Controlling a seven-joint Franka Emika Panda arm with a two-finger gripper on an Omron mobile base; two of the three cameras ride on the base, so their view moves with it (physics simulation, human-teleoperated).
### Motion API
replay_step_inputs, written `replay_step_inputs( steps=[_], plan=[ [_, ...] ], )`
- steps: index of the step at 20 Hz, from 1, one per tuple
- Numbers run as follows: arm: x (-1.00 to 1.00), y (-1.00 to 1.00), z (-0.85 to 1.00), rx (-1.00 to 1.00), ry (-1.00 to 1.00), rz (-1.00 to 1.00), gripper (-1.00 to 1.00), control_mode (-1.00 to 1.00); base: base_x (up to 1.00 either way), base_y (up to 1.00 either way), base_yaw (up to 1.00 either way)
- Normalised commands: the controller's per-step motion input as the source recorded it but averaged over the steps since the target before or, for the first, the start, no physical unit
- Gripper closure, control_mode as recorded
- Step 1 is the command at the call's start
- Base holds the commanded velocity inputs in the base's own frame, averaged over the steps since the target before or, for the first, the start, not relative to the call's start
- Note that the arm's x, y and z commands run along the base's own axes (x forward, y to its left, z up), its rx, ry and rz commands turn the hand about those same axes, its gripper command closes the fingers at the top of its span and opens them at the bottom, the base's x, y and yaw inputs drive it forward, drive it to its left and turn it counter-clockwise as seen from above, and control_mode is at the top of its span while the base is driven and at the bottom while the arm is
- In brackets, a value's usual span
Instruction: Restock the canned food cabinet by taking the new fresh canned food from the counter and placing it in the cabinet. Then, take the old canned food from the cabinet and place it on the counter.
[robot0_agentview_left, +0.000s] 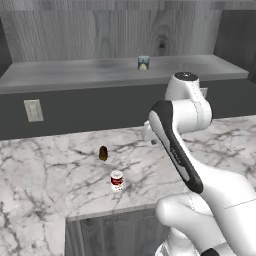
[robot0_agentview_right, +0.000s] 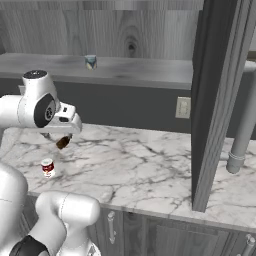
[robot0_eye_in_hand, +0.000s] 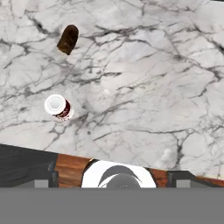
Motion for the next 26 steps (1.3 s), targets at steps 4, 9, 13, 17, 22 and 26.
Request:
replay_step_inputs(
  steps=[4,9,13,17,22,26],
  plan=[
    [-0.43,0.87,-0.83,0.0,0.0,0.05,-1.0,-1.0,0.0,0.0,0.0],
    [-0.01,0.9,-0.58,-0.07,0.0,0.01,-1.0,-1.0,0.0,0.0,0.0],
    [0.18,0.41,-0.23,-0.14,0.03,0.0,-1.0,-1.0,0.0,0.0,0.0],
    [0.22,0.19,-0.29,-0.07,0.04,0.0,-1.0,-1.0,0.0,0.0,0.0],
    [0.3,0.0,-0.41,0.05,0.0,0.0,-1.0,-1.0,0.0,0.0,0.0],
    [0.41,0.05,-0.34,0.07,0.0,0.0,-1.0,-1.0,0.0,0.0,0.0]
  ],
)
